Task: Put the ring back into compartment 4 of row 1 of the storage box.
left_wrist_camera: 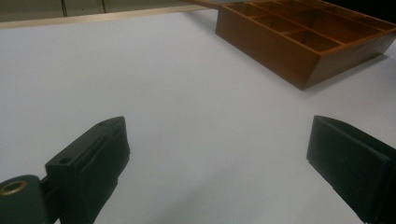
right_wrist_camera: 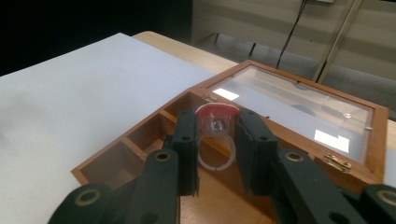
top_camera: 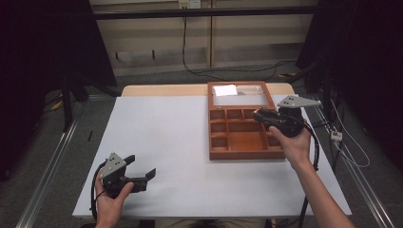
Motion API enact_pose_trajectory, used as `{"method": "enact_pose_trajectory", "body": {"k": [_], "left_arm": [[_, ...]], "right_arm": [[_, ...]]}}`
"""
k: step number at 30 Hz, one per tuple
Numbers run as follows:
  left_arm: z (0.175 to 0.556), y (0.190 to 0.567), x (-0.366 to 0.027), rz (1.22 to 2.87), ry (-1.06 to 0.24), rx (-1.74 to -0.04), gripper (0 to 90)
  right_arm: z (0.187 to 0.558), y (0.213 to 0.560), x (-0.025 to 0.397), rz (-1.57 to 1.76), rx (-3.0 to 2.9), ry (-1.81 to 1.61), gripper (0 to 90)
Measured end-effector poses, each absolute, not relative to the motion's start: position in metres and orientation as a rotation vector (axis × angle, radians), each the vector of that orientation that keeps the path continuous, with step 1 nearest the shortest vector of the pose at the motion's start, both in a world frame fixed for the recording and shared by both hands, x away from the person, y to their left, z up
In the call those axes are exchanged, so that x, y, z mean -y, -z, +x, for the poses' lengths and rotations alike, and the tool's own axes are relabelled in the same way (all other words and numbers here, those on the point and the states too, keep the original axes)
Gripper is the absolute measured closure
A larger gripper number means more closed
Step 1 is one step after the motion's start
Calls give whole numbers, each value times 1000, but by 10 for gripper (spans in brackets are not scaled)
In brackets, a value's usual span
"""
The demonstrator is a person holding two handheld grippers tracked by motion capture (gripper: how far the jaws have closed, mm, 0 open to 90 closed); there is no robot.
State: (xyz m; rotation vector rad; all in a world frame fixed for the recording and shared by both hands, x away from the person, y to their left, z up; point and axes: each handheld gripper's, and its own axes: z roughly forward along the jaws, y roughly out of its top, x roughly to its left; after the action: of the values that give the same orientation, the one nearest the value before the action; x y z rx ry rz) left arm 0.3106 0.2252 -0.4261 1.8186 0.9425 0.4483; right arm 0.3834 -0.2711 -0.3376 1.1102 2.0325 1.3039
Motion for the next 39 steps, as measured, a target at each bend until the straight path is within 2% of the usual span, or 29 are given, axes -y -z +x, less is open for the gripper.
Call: {"method": "enact_pose_trajectory", "body": {"k": [10, 39], "left_arm": [[310, 426, -224, 1825, -452, -940, 56], [310, 427, -222, 1833, -445, -936, 56]], "right_arm": [[394, 329, 289, 1154, -1994, -1270, 711], [434, 339, 302, 1295, -1960, -1182, 711]]}}
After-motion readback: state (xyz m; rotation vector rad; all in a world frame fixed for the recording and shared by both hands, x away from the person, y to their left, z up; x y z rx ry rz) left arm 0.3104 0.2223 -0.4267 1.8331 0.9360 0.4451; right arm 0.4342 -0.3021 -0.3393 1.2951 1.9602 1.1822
